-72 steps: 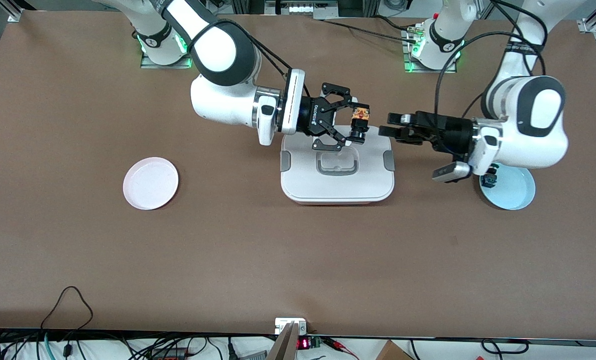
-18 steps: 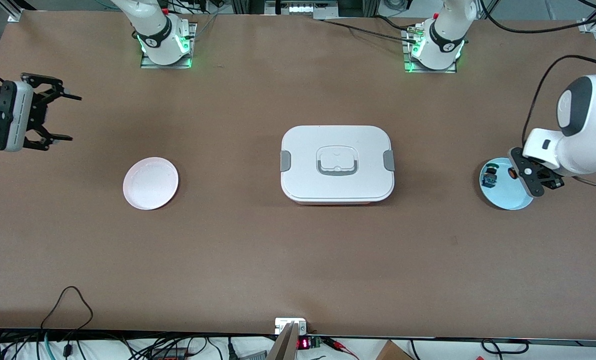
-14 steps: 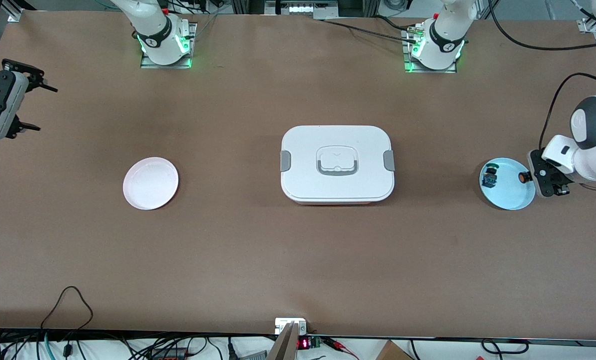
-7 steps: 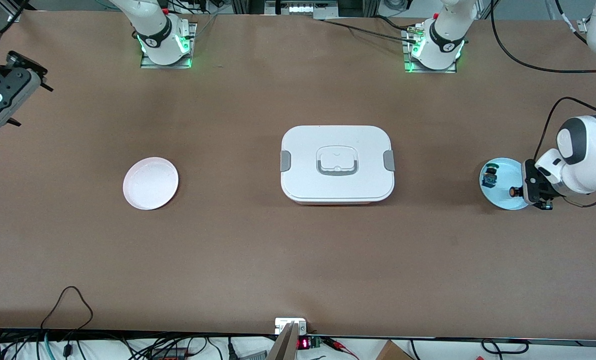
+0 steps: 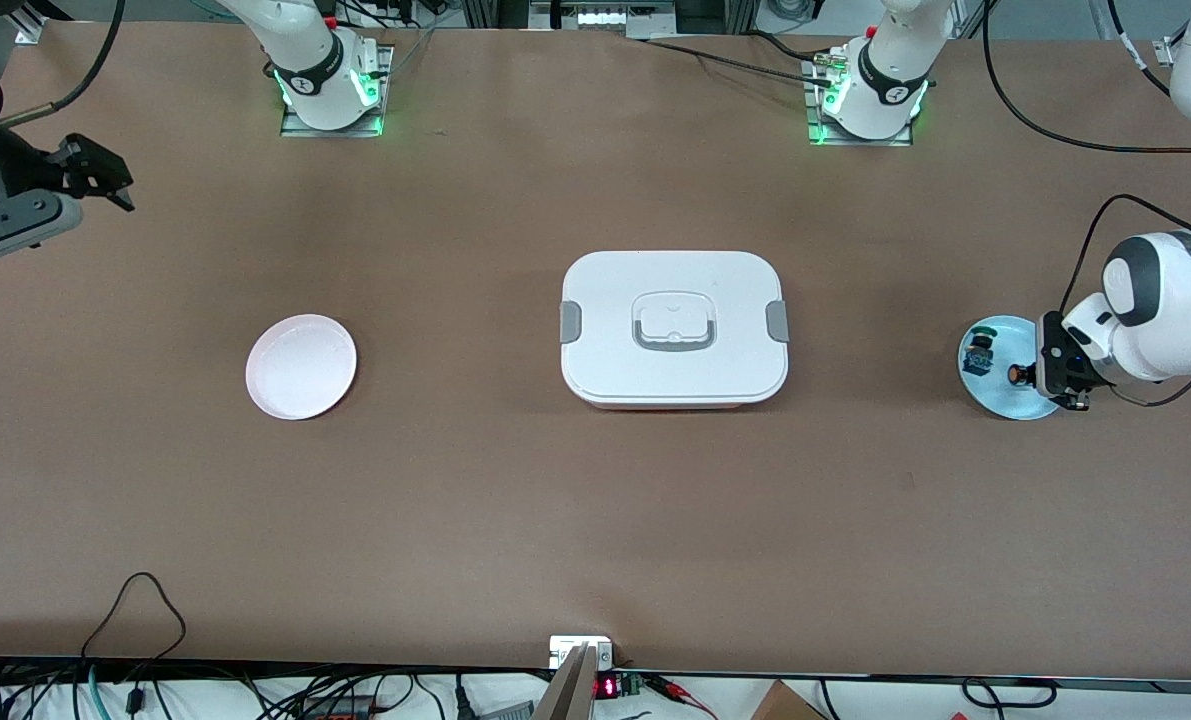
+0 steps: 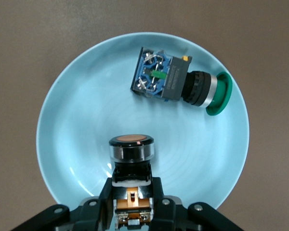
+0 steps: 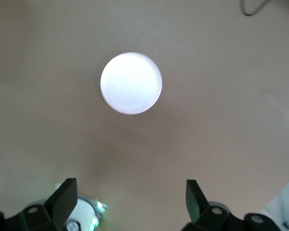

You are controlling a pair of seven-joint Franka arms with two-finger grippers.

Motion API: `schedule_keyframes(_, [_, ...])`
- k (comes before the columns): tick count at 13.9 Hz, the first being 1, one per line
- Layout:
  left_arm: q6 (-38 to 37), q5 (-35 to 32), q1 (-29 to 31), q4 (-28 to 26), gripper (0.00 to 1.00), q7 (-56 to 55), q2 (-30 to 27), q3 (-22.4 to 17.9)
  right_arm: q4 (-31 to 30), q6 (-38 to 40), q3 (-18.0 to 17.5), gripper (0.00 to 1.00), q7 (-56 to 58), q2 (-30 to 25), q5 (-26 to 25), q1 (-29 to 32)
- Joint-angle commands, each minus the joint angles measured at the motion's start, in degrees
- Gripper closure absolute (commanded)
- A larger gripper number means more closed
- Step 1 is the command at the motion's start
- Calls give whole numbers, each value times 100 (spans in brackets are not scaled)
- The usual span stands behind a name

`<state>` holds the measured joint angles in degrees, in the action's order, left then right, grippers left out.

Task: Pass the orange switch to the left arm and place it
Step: 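Lower the orange switch onto the blue plate and open the left gripper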

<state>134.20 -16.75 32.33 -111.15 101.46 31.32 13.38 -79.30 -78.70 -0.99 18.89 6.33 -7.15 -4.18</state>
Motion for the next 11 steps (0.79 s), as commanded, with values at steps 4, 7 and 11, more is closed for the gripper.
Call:
schedule_keyframes(4, [10, -92, 256, -100, 0, 172, -206, 305, 64, -469, 11, 0, -1195, 324, 46, -74])
schedule_keyframes(7, [-436, -91, 371, -38, 0, 155, -416, 559, -303, -671, 20, 0, -1819, 256, 449, -83])
schedule_keyframes(11, [-1822, -21, 336, 487, 0, -676, -908, 911, -2084, -1854, 29, 0, -1845, -805, 521, -74])
